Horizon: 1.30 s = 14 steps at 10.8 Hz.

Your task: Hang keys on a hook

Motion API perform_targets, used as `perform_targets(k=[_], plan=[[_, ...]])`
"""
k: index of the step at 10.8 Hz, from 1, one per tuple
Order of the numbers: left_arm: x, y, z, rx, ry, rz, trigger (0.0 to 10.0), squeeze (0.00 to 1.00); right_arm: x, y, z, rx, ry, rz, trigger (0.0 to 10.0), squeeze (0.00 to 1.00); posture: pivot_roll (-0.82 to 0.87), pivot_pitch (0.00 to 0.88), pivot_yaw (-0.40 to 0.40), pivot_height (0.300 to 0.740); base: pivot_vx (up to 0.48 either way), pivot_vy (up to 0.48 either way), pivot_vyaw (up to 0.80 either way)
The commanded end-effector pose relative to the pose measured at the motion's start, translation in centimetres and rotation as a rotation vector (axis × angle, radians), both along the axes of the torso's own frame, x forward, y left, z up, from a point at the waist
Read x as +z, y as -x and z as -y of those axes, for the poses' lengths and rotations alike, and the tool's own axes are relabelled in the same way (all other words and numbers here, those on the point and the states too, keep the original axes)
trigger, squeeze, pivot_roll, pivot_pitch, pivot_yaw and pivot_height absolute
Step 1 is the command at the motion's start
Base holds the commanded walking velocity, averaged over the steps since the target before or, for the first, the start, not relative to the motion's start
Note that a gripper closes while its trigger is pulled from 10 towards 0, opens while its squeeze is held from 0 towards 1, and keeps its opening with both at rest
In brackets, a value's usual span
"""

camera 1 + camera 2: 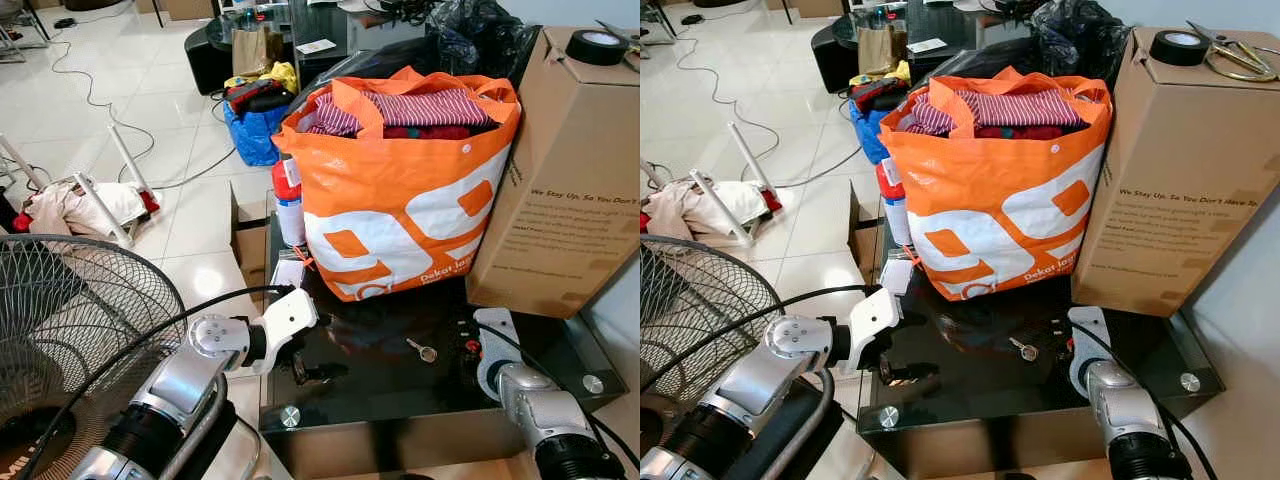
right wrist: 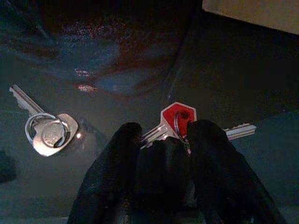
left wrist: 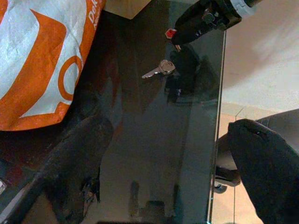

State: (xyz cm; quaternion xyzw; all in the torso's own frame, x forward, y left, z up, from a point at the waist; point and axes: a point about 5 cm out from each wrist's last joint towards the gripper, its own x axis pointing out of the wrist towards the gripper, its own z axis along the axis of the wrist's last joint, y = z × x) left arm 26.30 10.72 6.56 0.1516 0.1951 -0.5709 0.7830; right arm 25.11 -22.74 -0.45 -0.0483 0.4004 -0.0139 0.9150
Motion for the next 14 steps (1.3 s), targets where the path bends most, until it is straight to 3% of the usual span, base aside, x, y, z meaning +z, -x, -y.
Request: perform_targets(k=[1, 2, 3, 4, 5, 14], plan=[[0.02, -0.16, -0.47, 0.005, -0.022, 0.008, 10.0, 0.00, 0.64, -0.72, -0.19, -0.004, -0.005, 0.036, 10.0, 0.00, -0.17, 0.000, 0.085, 0.740, 0.000, 0.000, 0.00], [0.03, -0.17, -0.49, 0.005, -0.023, 0.007, 10.0, 0.00, 0.57, -0.74, -0.20, -0.006, -0.005, 0.035, 9.3, 0.00, -0.17, 0.000, 0.085, 0.740, 0.000, 0.000, 0.00], [0.05, -0.17, -0.52, 0.006, -0.024, 0.007, 10.0, 0.00, 0.41, -0.67, -0.13, -0.005, 0.003, 0.026, 4.8, 0.00, -0.17, 0.000, 0.084, 0.740, 0.000, 0.000, 0.00], [0.06, -0.19, -0.57, 0.007, -0.025, 0.007, 10.0, 0.00, 0.31, -0.60, -0.10, -0.006, 0.004, 0.021, 2.1, 0.00, -0.17, 0.000, 0.084, 0.740, 0.000, 0.000, 0.00], [0.07, -0.19, -0.58, 0.008, -0.025, 0.007, 10.0, 0.00, 0.28, -0.58, -0.10, -0.006, 0.004, 0.019, 0.2, 0.00, -0.16, 0.000, 0.084, 0.740, 0.000, 0.000, 0.00], [0.18, -0.31, -0.33, 0.011, -0.024, 0.015, 10.0, 0.00, 0.44, -0.35, 0.52, -0.027, -0.001, 0.024, 0.0, 0.00, -0.17, 0.000, 0.090, 0.740, 0.000, 0.000, 0.00]])
